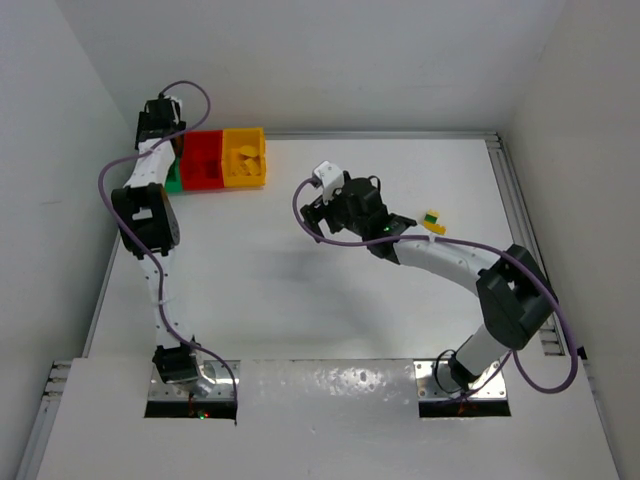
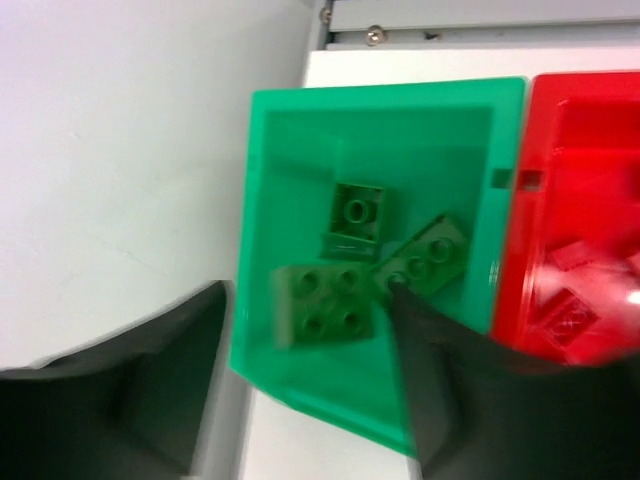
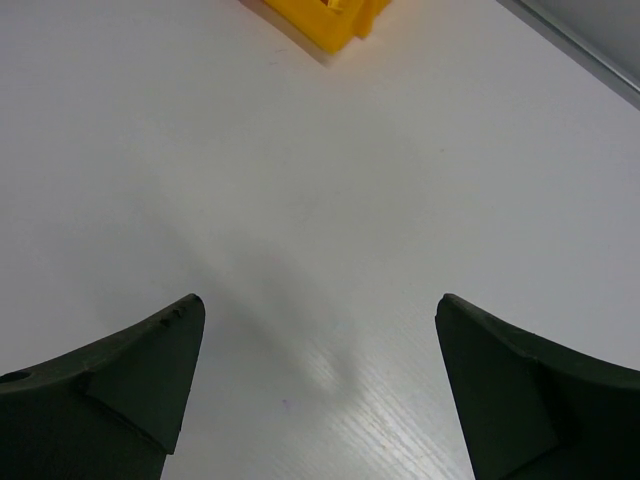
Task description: Sort the legos into containers by color
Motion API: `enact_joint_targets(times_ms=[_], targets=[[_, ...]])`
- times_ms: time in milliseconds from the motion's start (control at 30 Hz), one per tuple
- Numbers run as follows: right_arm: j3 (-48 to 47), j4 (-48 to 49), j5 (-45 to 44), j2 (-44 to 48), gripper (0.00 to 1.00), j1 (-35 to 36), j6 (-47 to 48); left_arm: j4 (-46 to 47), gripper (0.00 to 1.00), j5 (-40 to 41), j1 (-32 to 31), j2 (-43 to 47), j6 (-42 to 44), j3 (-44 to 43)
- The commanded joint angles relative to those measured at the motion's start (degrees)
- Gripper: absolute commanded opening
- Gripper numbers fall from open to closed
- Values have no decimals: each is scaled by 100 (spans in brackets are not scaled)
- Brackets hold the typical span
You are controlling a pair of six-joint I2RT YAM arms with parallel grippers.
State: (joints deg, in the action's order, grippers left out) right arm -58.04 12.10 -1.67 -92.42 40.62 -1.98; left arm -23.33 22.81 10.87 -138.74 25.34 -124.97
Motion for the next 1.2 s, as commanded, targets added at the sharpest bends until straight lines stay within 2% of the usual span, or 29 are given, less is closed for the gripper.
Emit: enact_joint_targets(times_ms=[0, 33, 133, 200, 267, 300, 333, 367, 400, 433, 467, 500, 533, 567, 600, 633, 700, 800, 900, 967, 1033, 1167], targets=[[-322, -32, 88, 216, 95, -10, 136, 276, 69, 145, 117, 206, -3, 51], [-357, -41, 88, 198, 95, -2, 145, 329, 79, 162, 108, 285, -12, 104], [-471, -32, 114, 181, 95, -2, 110, 408, 90, 171, 117, 461, 6, 148], [-480, -14, 45, 215, 95, -10, -48, 443, 90, 171, 117, 567, 23, 113], [-541, -197, -288, 260, 91, -2, -110, 409, 79, 66, 117, 786, -55, 78], [-602, -399, -429, 268, 86, -19, -66, 365, 57, -12, 117, 874, -108, 69], [-873, -688, -622, 251, 65, -37, -48, 312, 41, -292, 117, 1127, -239, 69], [-1058, -1031, -824, 207, 49, -106, -144, 251, 30, -521, 117, 1277, -319, 69], [-1217, -1808, -1061, 181, 37, -377, -293, 41, 21, -845, 117, 1409, -380, 69], [-1401, -2147, -1063, 163, 30, -632, -503, -74, 16, -1614, 117, 1715, -485, 104], [-1420, -2655, -994, 189, 38, -921, -1140, -171, 16, -2013, 108, 1875, -513, 148], [-1394, -2834, -567, 224, 56, -1673, -1512, -363, 24, -2452, 82, 2138, -548, 279], [-1203, -2940, -362, 381, 74, -2054, -1794, -426, 30, -3083, 55, 2262, -609, 376], [-1062, -3002, -273, 487, 91, -2371, -2180, -453, 34, -3237, 38, 2394, -679, 498], [-764, -3003, -429, 610, 95, -2827, -2262, -453, 38, -3535, 3, 2604, -863, 752], [-666, -3064, -648, 829, 98, -2971, -2368, -470, 38, -3677, -6, 2676, -960, 850], [-577, -3257, -1192, 936, 99, -3217, -2395, -645, 39, -4036, 2, 2790, -1153, 991], [-525, -3600, -1511, 814, 99, -3245, -2202, -936, 38, -4249, 2, 2764, -1312, 1009], [-454, -3898, -1949, 533, 99, -3288, -2578, -1068, 38, -4276, 2, 2782, -1374, 1044], [-358, -3873, -1934, 349, 98, -3315, -2834, -1138, 38, -4320, 2, 2825, -1365, 1045], [-86, -3619, -1811, 191, 95, -3315, -2861, -1173, 39, -4372, -6, 2896, -1322, 1053], [-49, -3504, -2284, -169, 87, -3315, -2879, -1217, 40, -4381, -6, 2966, -1304, 1036]])
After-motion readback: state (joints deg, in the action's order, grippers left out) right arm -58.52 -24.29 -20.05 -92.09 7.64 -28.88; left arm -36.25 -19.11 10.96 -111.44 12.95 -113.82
